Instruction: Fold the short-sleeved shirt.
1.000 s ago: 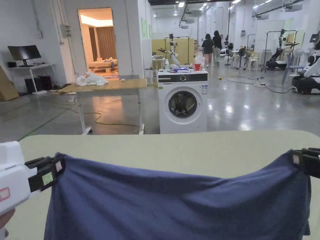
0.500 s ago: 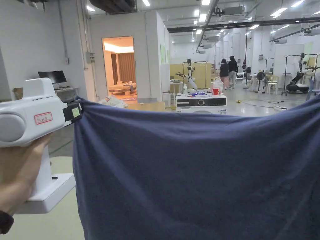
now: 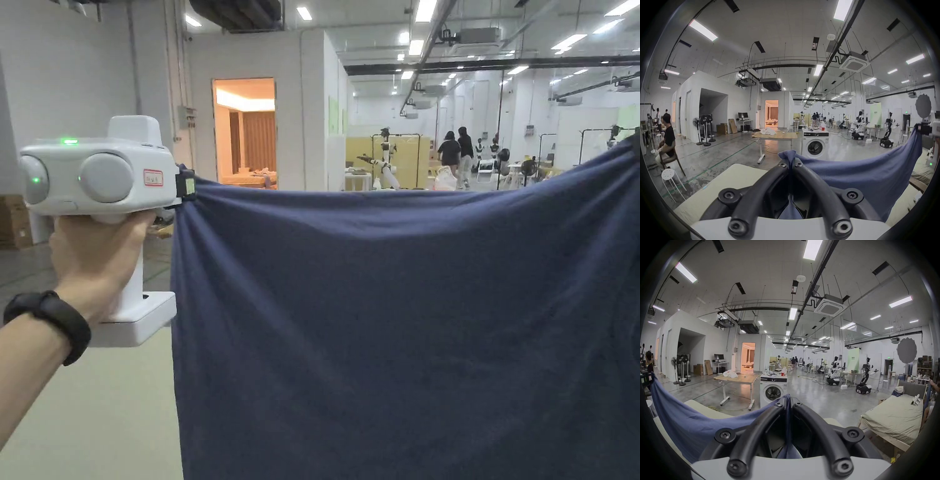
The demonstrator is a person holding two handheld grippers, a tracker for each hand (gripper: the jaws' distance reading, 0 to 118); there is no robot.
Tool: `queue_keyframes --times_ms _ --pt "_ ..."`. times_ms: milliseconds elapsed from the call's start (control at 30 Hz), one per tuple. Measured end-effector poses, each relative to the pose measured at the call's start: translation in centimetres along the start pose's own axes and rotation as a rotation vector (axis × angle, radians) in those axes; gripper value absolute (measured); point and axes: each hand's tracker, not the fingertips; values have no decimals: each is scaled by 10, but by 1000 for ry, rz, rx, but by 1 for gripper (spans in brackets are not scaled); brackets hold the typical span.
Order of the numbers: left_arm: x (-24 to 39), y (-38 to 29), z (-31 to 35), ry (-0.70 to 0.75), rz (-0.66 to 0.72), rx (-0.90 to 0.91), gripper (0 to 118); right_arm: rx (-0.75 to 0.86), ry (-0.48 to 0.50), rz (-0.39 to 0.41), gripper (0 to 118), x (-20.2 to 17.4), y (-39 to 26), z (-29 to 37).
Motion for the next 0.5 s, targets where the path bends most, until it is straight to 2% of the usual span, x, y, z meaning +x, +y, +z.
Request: queue_keyframes --times_ms 267,500 --pt "9 5 -40 24 -27 -9 0 13 -26 -64 1 -4 7 -39" --pt "9 -24 -60 16 4 -47 0 -70 -16 -75 1 -6 -32 -62"
